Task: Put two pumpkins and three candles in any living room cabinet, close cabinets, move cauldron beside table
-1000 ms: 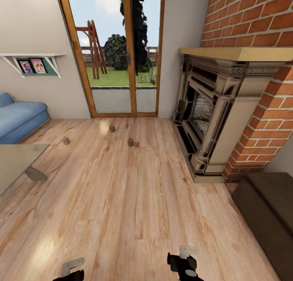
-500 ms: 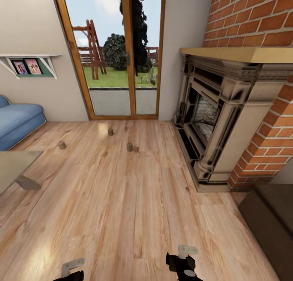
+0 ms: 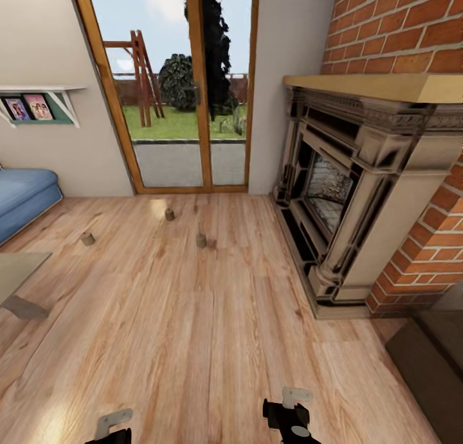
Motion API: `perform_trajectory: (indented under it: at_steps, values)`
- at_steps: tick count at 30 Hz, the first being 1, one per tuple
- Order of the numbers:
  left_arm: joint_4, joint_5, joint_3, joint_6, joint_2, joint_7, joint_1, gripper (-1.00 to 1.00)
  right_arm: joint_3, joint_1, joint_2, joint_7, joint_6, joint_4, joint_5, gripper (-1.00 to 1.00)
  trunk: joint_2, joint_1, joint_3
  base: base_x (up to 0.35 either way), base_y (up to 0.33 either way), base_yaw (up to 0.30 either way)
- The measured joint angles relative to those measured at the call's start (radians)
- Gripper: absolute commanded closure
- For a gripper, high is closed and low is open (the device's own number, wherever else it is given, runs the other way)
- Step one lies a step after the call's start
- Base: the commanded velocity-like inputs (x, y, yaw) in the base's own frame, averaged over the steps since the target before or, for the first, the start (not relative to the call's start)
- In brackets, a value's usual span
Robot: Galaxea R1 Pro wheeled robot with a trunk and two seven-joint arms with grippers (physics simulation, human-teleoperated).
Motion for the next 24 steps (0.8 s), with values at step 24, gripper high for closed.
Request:
perform_trajectory:
  at_steps: [24]
  values:
    - [0.0, 0.0, 0.0, 0.0, 0.003, 0.0, -0.001, -1.0, 0.001, 0.0, 0.002, 0.005, 0.001, 0.003, 0.012, -1.0, 0.0, 0.0, 0.0, 0.278, 0.198, -0.11]
